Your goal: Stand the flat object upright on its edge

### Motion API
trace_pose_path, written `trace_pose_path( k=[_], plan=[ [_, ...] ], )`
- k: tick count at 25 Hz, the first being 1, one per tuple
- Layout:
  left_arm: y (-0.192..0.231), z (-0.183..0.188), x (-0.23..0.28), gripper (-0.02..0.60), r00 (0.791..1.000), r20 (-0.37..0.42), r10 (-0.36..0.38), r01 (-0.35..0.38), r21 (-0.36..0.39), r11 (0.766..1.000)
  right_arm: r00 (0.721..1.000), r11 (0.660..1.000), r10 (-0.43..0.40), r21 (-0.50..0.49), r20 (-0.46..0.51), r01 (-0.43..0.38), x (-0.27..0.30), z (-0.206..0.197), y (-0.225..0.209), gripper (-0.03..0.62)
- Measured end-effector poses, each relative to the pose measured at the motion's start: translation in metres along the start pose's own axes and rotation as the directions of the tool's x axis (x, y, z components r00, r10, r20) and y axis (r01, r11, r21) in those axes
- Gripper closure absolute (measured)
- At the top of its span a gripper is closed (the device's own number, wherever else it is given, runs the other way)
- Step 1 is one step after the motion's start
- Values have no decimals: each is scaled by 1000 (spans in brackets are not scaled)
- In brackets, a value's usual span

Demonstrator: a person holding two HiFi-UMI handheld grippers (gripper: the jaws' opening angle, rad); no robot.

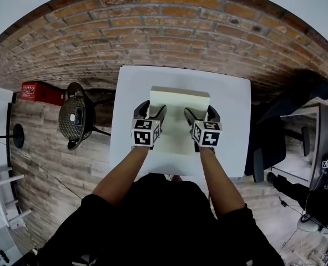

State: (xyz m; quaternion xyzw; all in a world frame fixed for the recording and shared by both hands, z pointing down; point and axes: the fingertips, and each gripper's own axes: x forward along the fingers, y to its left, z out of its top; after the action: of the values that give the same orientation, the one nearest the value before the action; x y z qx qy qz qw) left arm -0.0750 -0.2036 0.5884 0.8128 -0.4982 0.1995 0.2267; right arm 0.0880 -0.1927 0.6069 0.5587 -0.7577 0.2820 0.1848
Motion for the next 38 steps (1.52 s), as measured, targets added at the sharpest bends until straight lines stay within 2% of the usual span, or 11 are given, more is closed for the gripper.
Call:
trace_pose_path(
  k=[8,20,27,38],
  plan=[
    [-5,6,-12,287,997,74,5,-6,18,1000,999,1000,2,-31,47,-1,-12,6,4,175],
    [-11,20,-26,288,987,162,-24,16,52,999,991,997,7,-78,137,4,-28,21,8,175],
    [-15,30,-33,290,979,200,-48,32,80,996,980,994,4,-111,198,18,-38,32,11,177],
    [-18,43,-42,299,967,250,-50,30,84,996,969,987,7,-155,245,32,-48,46,14,177]
  ],
)
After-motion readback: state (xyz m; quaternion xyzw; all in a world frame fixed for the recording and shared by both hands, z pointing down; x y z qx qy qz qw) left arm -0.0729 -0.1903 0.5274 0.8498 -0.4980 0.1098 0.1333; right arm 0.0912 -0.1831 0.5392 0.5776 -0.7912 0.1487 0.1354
